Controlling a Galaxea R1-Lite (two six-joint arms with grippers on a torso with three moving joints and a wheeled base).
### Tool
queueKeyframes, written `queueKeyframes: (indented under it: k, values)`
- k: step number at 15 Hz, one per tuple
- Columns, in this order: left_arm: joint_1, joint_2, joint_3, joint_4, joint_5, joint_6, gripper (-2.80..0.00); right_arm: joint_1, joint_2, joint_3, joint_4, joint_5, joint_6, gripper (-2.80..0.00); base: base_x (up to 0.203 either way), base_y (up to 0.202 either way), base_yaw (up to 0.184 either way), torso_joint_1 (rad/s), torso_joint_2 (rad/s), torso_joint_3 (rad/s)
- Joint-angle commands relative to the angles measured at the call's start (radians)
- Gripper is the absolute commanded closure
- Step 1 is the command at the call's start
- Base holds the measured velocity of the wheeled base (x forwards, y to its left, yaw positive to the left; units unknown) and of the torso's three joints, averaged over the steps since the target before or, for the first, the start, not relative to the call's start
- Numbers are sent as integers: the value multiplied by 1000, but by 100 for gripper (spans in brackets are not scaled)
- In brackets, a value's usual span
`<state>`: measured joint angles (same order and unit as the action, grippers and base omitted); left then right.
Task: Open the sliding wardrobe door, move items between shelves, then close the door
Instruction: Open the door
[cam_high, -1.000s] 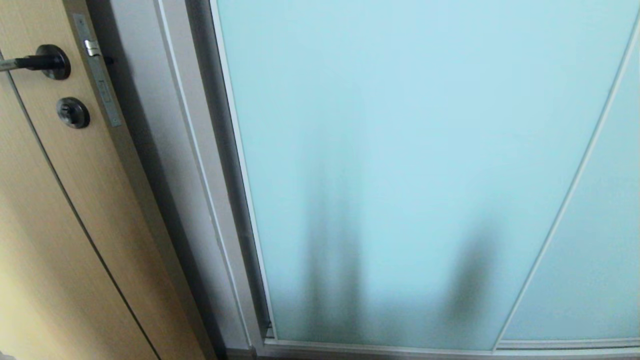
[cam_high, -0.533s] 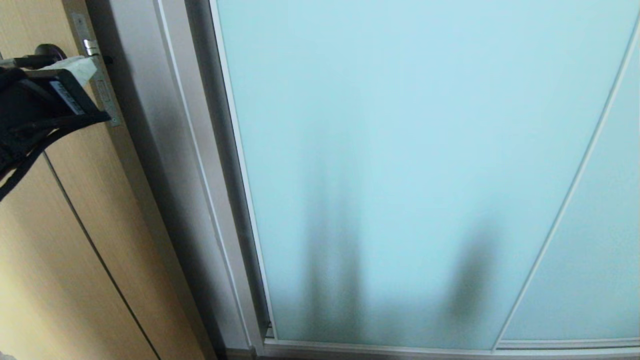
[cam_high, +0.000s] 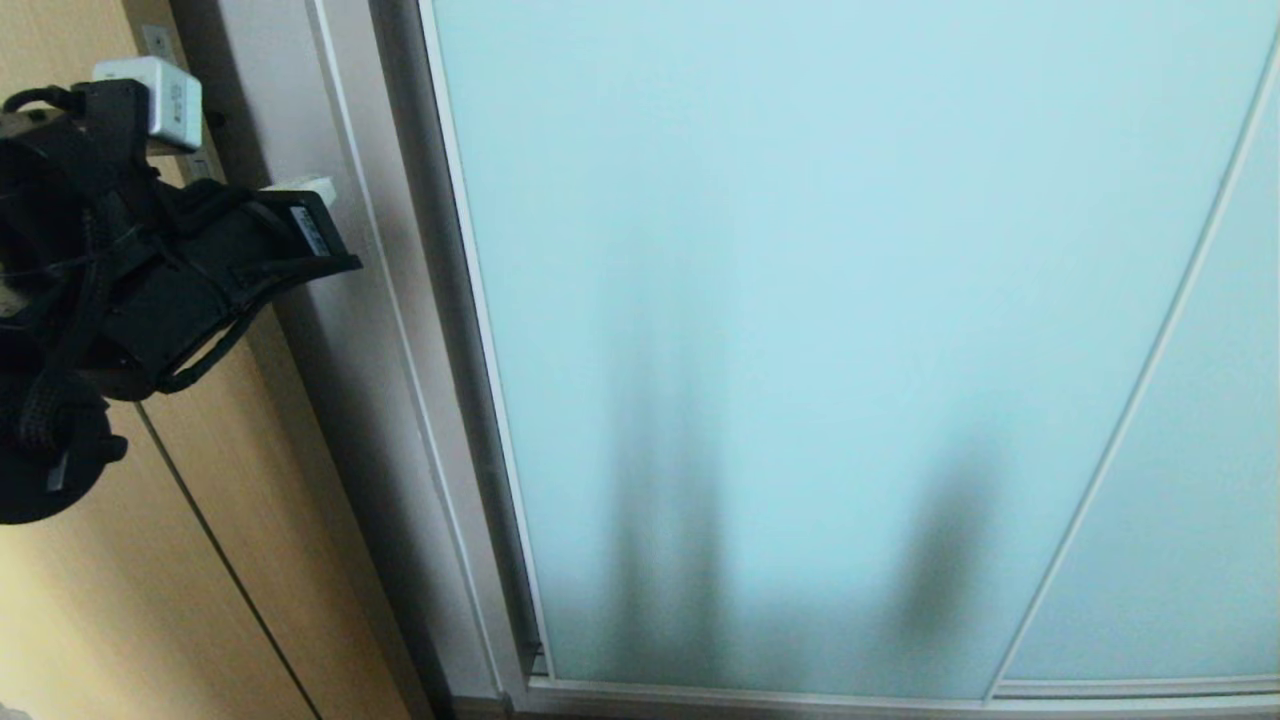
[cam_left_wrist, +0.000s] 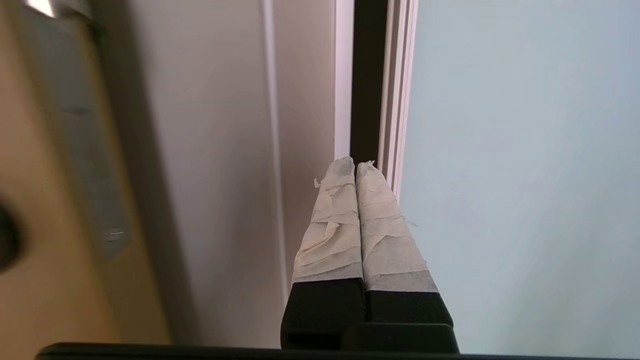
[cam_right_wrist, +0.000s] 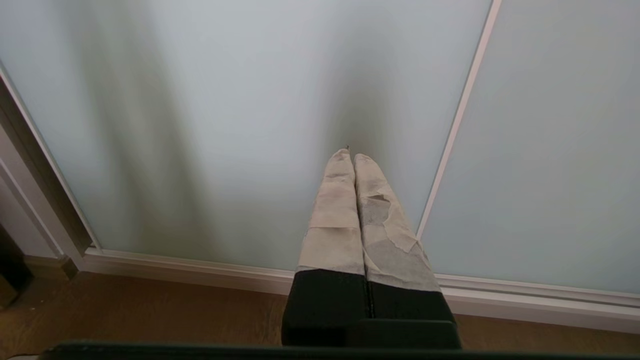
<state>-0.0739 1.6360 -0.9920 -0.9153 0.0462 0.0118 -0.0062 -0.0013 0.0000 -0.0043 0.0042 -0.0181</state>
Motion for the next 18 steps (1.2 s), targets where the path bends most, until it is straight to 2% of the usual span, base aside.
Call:
queueKeyframes:
  k: [1,9,18]
  values:
    - [-8,92,-50,-4,2,4,0,0,1,0,0,0,-2,0,0,0,0,0,0,0]
    - [-7,235,-217,31,50,29,0,0,1,0,0,0,-2,0,0,0,0,0,0,0]
    - [-23,368,-406,114,50,33,0,0,1,1,0,0,-1,0,0,0,0,0,0,0]
